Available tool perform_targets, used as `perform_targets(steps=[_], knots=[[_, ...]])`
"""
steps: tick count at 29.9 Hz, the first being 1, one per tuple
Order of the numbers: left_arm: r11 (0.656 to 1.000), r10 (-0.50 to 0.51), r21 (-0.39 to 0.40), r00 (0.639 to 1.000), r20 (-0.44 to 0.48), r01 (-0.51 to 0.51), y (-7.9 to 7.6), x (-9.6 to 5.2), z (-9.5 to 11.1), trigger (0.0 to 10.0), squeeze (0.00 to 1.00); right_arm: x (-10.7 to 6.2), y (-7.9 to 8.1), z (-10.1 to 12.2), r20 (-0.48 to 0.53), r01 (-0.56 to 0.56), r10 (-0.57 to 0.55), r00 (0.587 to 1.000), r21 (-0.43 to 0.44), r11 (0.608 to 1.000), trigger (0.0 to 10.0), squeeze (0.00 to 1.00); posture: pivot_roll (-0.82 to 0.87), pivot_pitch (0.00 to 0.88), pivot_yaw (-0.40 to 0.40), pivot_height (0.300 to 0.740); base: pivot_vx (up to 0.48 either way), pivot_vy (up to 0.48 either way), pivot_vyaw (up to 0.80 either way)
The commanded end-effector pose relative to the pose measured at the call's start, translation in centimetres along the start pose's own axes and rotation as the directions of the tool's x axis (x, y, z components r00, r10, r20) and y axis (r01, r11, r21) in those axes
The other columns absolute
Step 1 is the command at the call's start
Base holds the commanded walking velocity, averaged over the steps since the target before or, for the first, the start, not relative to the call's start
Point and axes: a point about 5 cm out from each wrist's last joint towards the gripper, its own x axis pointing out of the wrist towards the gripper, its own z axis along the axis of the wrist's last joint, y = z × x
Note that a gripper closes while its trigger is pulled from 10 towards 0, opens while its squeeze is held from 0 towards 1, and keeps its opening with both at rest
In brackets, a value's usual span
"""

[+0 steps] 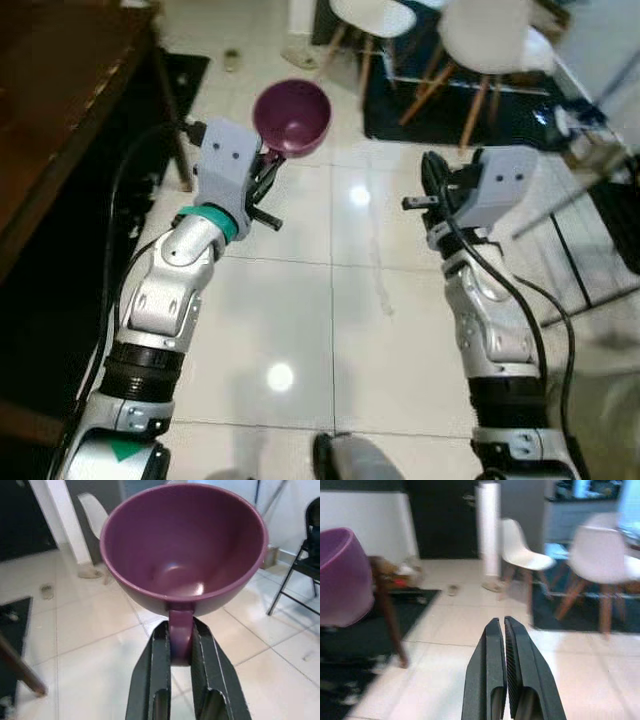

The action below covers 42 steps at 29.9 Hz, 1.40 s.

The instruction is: Setting the table

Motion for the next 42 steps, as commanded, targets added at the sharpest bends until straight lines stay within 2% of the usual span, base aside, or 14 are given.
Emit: perform_targets(steps=[1,10,42], knots=[[1.000,-0.008,0.025,0.999,0.042,0.007,-0.1,0.2,0.6,10.0,0.00,0.2,0.4,0.4,0.021,-0.006,0.005,1.000,0.005,1.000,10.0,0.00,0.04,0.007,0.023,0.740,0.401,0.000,0.00],[0.999,-0.041,0.017,0.996,0.075,0.040,-1.0,0.8,1.0,10.0,0.00,0.1,0.5,0.4,0.022,-0.003,0.003,1.000,0.000,1.000,10.0,0.00,0.04,0.006,0.028,0.740,0.430,0.000,0.00],[0.997,-0.078,0.006,0.992,0.095,0.078,-1.9,1.3,0.9,10.0,0.00,0.2,0.1,0.5,0.034,0.011,-0.011,0.999,-0.013,1.000,10.0,0.00,0.02,0.000,0.036,0.740,0.449,0.000,0.00]])
